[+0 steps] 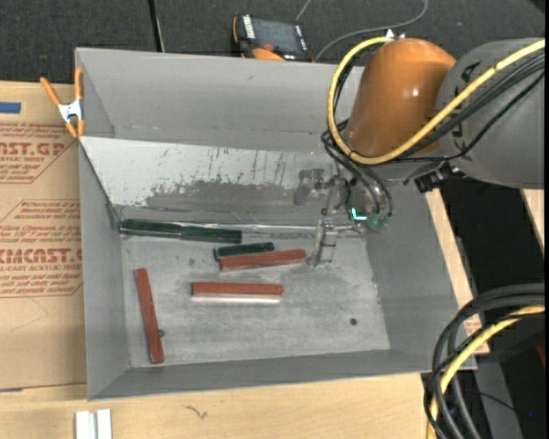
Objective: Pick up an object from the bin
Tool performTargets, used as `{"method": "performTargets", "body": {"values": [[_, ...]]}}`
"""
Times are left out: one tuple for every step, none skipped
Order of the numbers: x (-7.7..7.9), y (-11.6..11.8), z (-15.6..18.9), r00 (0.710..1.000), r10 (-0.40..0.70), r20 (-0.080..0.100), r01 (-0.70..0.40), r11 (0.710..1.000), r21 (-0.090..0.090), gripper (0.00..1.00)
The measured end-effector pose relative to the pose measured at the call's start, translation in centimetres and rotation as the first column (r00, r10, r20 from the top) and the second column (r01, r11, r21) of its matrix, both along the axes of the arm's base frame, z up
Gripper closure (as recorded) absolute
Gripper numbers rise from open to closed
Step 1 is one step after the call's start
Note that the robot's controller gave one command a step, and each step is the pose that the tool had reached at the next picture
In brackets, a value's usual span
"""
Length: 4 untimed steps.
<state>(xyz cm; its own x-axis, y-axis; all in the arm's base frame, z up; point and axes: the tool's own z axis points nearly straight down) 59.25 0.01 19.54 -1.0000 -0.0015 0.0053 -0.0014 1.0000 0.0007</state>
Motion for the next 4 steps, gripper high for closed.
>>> {"method": "performTargets", "body": {"values": [[-0.9, 3.0, -12.2, 0.972, 0.234, 0.005, -0.234, 0.972, 0.000, 0.00], [-6.8, 5.3, -12.5, 0.984, 0.176, 0.008, -0.176, 0.984, 0.001, 0.00], [-6.6, 5.3, -12.2, 0.984, 0.176, 0.009, -0.176, 0.984, 0.000, 1.00], [-8.1, 6.1, -0.1, 0.978, 0.209, 0.013, -0.209, 0.978, -0.001, 1.00]]}}
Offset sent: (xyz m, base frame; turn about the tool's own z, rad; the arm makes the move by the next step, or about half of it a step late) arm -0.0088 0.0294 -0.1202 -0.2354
